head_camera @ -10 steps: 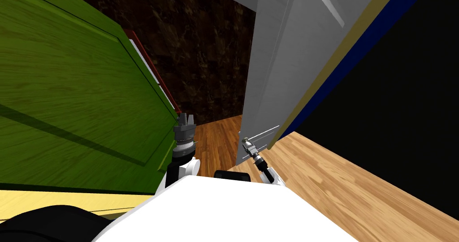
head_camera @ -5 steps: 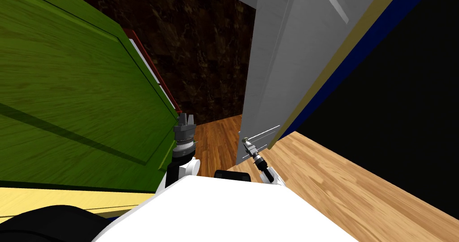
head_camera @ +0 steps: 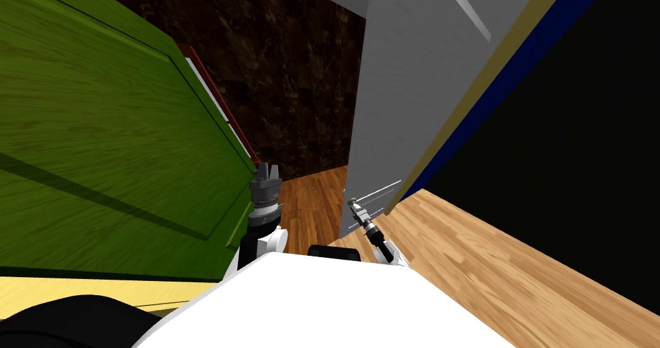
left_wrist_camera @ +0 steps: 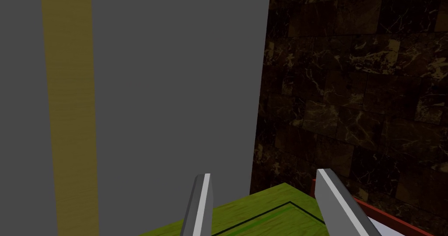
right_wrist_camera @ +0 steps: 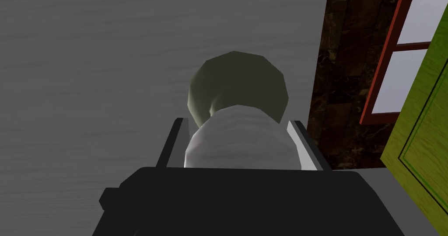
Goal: Push the door open
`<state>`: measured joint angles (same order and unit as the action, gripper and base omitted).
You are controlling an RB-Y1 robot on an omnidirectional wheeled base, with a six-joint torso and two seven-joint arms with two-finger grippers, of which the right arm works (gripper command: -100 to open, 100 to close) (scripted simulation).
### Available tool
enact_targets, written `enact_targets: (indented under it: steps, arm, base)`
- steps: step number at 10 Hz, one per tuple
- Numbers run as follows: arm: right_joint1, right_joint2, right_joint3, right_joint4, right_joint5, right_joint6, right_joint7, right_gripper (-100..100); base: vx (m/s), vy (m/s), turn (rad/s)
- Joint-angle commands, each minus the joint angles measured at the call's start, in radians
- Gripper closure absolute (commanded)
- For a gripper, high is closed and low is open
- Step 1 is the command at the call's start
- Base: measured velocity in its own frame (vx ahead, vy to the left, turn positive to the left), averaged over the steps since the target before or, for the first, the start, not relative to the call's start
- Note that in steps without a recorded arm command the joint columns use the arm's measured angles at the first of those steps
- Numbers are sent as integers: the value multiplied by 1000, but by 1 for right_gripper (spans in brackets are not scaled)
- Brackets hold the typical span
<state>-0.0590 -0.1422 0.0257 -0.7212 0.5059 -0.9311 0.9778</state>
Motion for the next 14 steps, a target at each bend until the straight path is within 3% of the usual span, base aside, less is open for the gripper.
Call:
enact_targets:
  steps: [1,14]
  arm:
    - [-5,1,4,-1,-12,-1,-50,100]
    - [-26,7,45,23,-97,9,-369,100]
  base:
    - [26,12,-32]
    - [34,17,-24]
